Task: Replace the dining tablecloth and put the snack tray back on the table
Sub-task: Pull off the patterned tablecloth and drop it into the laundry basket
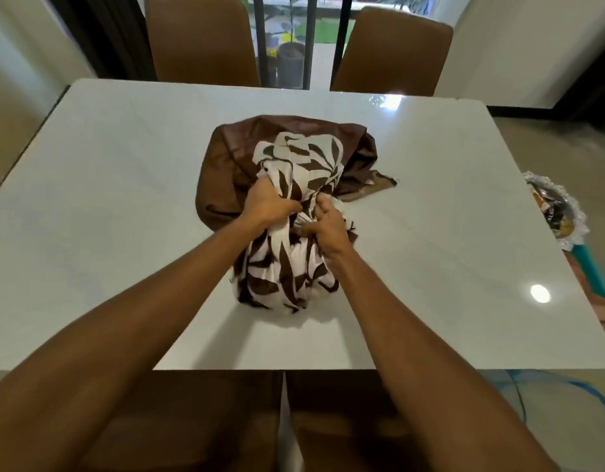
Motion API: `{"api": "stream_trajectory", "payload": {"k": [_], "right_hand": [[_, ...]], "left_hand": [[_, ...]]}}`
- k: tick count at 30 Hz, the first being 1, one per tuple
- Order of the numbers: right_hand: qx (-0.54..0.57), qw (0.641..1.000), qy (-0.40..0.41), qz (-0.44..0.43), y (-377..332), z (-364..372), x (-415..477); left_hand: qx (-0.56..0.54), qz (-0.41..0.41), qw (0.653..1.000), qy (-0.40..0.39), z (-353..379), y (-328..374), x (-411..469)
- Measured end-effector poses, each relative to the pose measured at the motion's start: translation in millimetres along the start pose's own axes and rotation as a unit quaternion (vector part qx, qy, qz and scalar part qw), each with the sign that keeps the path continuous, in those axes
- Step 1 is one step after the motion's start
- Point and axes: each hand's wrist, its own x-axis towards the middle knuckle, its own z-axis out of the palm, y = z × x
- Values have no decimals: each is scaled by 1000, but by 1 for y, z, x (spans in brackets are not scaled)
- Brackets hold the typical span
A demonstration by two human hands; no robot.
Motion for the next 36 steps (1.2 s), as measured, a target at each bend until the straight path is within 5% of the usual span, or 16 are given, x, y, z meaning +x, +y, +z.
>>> {"api": "stream_trajectory", "payload": {"k": [2, 4, 7, 10, 12, 15, 18, 21, 24, 27, 29, 31, 33, 36], "right_hand": [[21, 999, -31, -33, -21, -7, -4], [-123, 989, -14, -80, -40, -20, -15], [-359, 911, 190, -75, -40, -49, -36], [-265, 884, 379, -70, -25, -74, -50], [-239, 905, 340, -88, -24, -73, -47], [-292, 929, 215, -74, -21, -56, -32], [-455, 881, 125, 33, 1, -40, -22], [-508, 856, 90, 31, 25, -37, -19], [-414, 910, 32, 15, 22, -48, -27], [-435, 888, 120, -84, 11, -68, -30], [-478, 821, 295, -99, 5, -83, -24], [-429, 824, 369, 17, -1, -94, -17], [-346, 866, 348, 97, -5, -102, -4], [-301, 931, 196, 63, -13, -93, 24]], "left_hand": [[47, 158, 985, 50, -16, 13, -13], [75, 291, 952, 53, -25, 15, -29], [291, 324, 899, 45, -20, -12, -53], [426, 378, 822, -5, 4, -58, -94], [425, 421, 800, -52, 19, -84, -117], [384, 393, 831, -88, 24, -92, -128], [253, 408, 872, -97, 11, -79, -122], [204, 418, 885, 17, -19, -74, -116], [237, 203, 942, 122, -46, -83, -105], [131, -20, 991, -3, -48, -97, -96], [107, -5, 993, -49, -39, -106, -95], [101, 39, 993, -56, -28, -111, -97], [122, 82, 987, -63, -20, -118, -97], [155, 133, 976, -81, -12, -132, -99]]}}
